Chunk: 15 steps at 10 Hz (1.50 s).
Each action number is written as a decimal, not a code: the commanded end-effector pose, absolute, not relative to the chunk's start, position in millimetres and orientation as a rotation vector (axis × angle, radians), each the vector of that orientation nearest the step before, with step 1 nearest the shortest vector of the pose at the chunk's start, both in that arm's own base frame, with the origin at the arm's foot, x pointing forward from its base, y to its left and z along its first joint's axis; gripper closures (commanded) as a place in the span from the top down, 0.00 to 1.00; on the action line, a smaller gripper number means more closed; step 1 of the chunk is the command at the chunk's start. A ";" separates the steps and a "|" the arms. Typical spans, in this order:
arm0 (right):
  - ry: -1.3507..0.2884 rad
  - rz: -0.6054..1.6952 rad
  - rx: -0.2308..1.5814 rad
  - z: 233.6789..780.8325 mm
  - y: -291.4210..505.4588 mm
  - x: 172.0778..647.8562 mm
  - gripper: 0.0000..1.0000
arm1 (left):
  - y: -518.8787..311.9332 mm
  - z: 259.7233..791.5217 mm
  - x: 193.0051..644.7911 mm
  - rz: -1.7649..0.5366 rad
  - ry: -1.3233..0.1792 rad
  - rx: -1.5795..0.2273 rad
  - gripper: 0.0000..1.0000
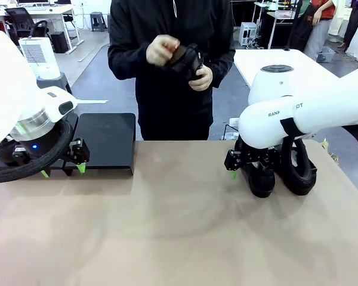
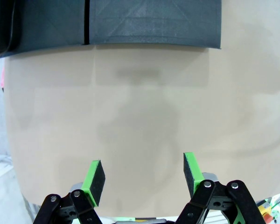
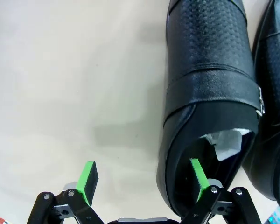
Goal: Organize the shoes by placing them on the stand.
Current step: Pick up one Shoe and place it in the middle of the table.
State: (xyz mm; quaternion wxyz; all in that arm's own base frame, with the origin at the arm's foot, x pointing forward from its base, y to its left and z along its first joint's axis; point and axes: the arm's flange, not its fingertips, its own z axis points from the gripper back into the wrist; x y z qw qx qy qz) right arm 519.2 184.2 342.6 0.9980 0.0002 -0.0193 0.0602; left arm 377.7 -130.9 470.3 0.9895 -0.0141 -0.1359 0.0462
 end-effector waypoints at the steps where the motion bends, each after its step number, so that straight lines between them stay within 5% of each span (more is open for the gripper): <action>1: -0.071 0.135 -0.031 343.7 189.7 530.6 0.85 | -128.6 469.9 378.0 0.085 -0.283 -0.024 0.87; 5: -0.082 0.122 -0.044 344.5 186.2 534.0 0.08 | -128.6 469.9 378.0 0.085 -0.283 -0.024 0.87; 6: -0.077 0.114 -0.046 343.4 184.3 534.0 0.00 | -128.6 469.9 378.0 0.085 -0.283 -0.024 0.87; 13: -0.066 0.080 -0.057 350.1 178.3 530.2 0.00 | -128.6 469.9 378.0 0.085 -0.283 -0.024 0.87; 15: -0.121 0.030 -0.024 397.2 200.6 488.1 0.00 | -128.6 469.9 378.0 0.085 -0.283 -0.024 0.87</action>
